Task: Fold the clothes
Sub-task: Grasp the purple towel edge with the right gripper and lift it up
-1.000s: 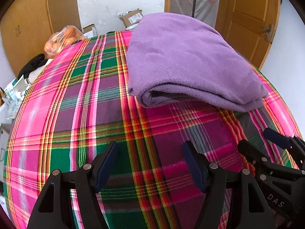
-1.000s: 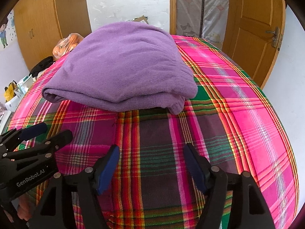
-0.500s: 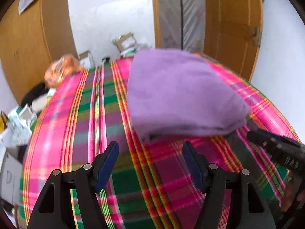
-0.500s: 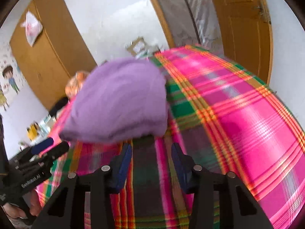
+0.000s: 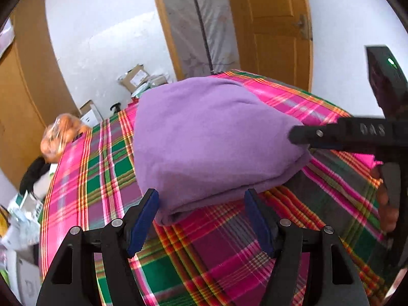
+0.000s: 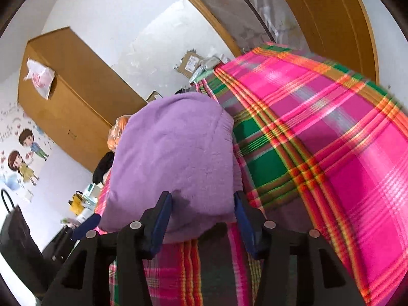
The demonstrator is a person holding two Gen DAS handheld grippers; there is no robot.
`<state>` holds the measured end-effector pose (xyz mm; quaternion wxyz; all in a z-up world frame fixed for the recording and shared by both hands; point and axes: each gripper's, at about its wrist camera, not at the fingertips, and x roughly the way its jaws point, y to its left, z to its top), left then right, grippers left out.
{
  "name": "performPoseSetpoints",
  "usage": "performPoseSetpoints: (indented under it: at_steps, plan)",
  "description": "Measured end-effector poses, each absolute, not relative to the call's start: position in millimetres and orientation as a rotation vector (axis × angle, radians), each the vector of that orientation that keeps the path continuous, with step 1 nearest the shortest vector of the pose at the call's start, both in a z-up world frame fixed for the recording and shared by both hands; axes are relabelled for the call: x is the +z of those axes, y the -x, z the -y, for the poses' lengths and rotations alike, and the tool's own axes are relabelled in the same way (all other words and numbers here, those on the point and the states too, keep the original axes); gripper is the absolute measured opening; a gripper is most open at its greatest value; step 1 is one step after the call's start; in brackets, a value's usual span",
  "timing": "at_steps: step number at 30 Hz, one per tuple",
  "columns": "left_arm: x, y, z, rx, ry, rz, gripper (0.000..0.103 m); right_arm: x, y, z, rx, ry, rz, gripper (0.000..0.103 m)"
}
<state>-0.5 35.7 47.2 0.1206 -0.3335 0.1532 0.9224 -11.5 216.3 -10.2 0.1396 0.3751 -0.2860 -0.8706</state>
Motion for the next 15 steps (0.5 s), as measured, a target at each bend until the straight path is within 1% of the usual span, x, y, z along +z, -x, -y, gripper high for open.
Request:
performPoseSetpoints:
  at_steps: [1,3,4,6,7,10,15]
  plan:
    - [45.8,1.7,-36.7,2.688,0.974,-0.459,0.072,-12.3,14.5,-216.6,-2.507,-1.089,0.842,0.051]
    - [40.3,5.9,-39.9,2.675,0.988,-0.500,0.072,-16.4,20.5,-216.9,-2.489,-1.098,0.869,0.043]
    - [37.5,6.4,-42.1,2.671,0.997,-0.511,0.072,-17.2,21.7,-215.4,-2.491,-1.105,0.861,0.041]
    - [32.2,7.5,-43.7,2.661,1.014,-0.512,0.072,-14.9,21.8,-212.8,-2.517,-1.105,0.830,0.033]
    - [31.1,9.0,-44.1,2.659,1.016,-0.513,0.072,-13.6,21.2,-214.1,-2.525,-1.096,0.825,0.031]
    - [30.2,13.7,-43.4,2.664,1.015,-0.512,0.072,-3.9,17.5,-210.9,-2.571,-1.050,0.772,0.030]
    - [33.5,16.8,-37.5,2.680,1.009,-0.457,0.069,25.3,1.2,-196.3,-2.692,-0.951,0.569,0.029]
